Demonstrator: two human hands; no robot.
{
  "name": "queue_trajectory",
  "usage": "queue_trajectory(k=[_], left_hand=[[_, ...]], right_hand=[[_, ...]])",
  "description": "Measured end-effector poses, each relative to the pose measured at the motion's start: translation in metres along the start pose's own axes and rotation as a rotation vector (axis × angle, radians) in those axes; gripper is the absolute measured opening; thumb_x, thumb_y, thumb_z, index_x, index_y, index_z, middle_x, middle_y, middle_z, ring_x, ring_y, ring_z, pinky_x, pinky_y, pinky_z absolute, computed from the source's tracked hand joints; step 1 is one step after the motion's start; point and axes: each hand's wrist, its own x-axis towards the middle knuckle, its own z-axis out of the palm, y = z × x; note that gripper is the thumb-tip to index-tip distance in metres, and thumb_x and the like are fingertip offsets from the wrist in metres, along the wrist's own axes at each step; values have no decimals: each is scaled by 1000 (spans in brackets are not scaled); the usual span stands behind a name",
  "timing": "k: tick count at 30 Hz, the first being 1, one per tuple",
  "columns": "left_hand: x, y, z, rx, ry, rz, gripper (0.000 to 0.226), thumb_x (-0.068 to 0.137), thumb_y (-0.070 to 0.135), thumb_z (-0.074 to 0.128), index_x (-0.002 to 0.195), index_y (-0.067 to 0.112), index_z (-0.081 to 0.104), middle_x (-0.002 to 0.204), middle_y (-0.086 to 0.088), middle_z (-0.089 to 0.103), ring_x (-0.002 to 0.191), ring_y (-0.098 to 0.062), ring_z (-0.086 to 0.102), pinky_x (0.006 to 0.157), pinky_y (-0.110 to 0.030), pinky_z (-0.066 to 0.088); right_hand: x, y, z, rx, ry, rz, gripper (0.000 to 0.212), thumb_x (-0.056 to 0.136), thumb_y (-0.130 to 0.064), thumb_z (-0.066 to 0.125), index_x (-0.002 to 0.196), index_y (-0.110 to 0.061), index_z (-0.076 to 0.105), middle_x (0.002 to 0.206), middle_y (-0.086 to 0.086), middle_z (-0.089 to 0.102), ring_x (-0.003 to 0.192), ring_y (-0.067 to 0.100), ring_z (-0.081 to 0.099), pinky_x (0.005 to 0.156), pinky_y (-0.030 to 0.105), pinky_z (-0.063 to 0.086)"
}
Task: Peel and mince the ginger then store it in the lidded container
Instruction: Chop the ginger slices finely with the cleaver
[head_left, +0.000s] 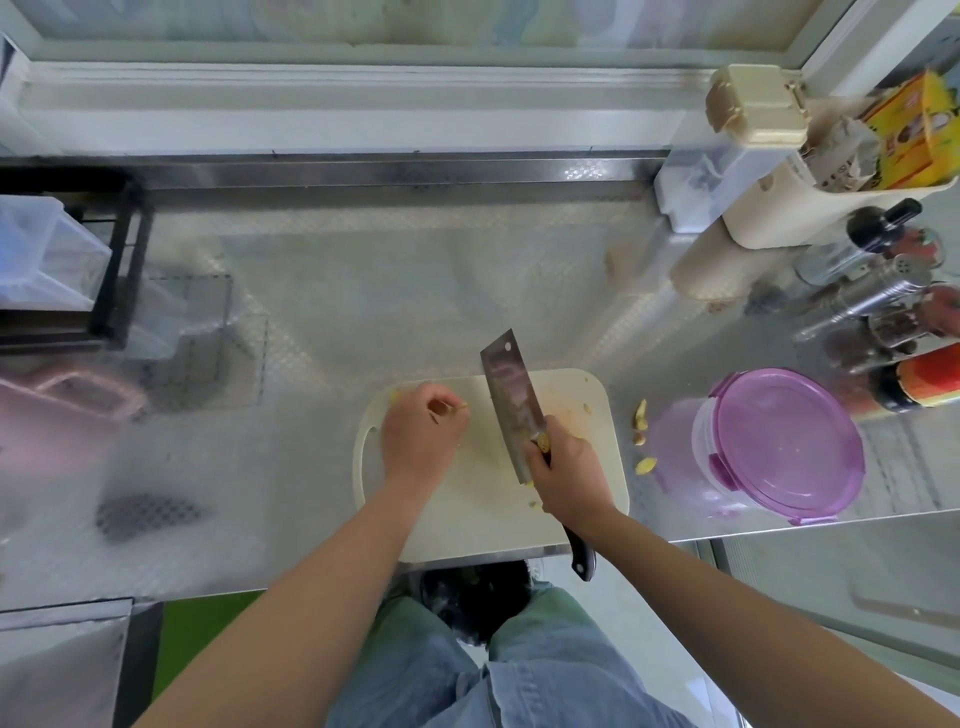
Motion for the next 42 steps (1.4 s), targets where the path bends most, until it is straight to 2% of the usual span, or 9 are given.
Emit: queue_trajectory(k=[5, 8, 11, 14, 21, 24, 30, 35, 42], left_hand=[[-32, 3, 32, 69, -198, -198, 16, 79, 34, 76, 79, 24, 64, 73, 14, 60, 72, -8, 57, 63, -24, 38], [-49, -7, 41, 102, -166, -279, 17, 81, 39, 72, 78, 24, 64, 74, 12, 61, 77, -13, 60, 63, -26, 37], [-58, -16, 46, 117, -143, -303, 20, 80, 42, 72, 74, 24, 65, 74, 9, 65, 77, -17, 62, 65, -28, 42], [-60, -20, 49, 82, -136, -315, 24, 79, 44, 72, 70, 24, 64, 71, 7, 69, 74, -18, 65, 70, -32, 51], [-59, -21, 52, 76, -127, -359, 23, 79, 41, 72, 70, 21, 66, 70, 5, 69, 73, -18, 65, 65, -30, 50], [-58, -19, 52, 89, -137, -366, 23, 79, 42, 72, 72, 21, 65, 73, 3, 69, 75, -19, 64, 63, -28, 46], [-57, -19, 53, 84, -145, -383, 23, 79, 41, 73, 69, 21, 65, 72, 3, 69, 75, -20, 65, 66, -30, 49], [-56, -17, 52, 79, -170, -362, 23, 81, 35, 73, 65, 23, 62, 74, 0, 69, 75, -23, 64, 59, -27, 40], [-55, -14, 48, 72, -183, -365, 20, 79, 32, 73, 66, 21, 64, 70, 1, 67, 72, -22, 64, 53, -26, 34]], right_hand=[[-19, 6, -4, -30, 19, 9, 27, 98, -24, 44, 120, -8, 47, 69, 10, 59, 55, 31, 57, 52, 46, 52], [-28, 11, -2, -100, -17, 14, 24, 98, -25, 44, 111, -4, 48, 70, 13, 58, 61, 33, 55, 55, 43, 47], [-37, 14, 1, -165, -62, -2, 26, 99, -26, 43, 115, -6, 46, 75, 11, 55, 67, 28, 50, 55, 35, 37], [-41, 16, 2, -200, -87, -13, 25, 100, -28, 41, 113, -6, 46, 73, 7, 51, 66, 26, 47, 56, 33, 34], [-45, 6, -3, -273, -70, -87, 15, 101, -29, 40, 98, -14, 40, 69, 0, 43, 63, 25, 41, 49, 32, 23], [-44, 3, -1, -307, -97, -86, 14, 101, -29, 38, 94, -19, 33, 73, 1, 44, 65, 26, 42, 55, 32, 28], [-45, 3, 3, -337, -115, -64, 15, 102, -28, 37, 106, -15, 40, 75, 3, 46, 67, 25, 43, 59, 32, 32], [-43, 1, 8, -313, -143, -45, 12, 102, -26, 36, 95, -16, 34, 76, 5, 48, 68, 27, 46, 59, 33, 33], [-36, -8, 21, -385, -133, -23, 12, 101, -17, 37, 111, -13, 39, 84, 9, 60, 76, 32, 58, 62, 34, 37]])
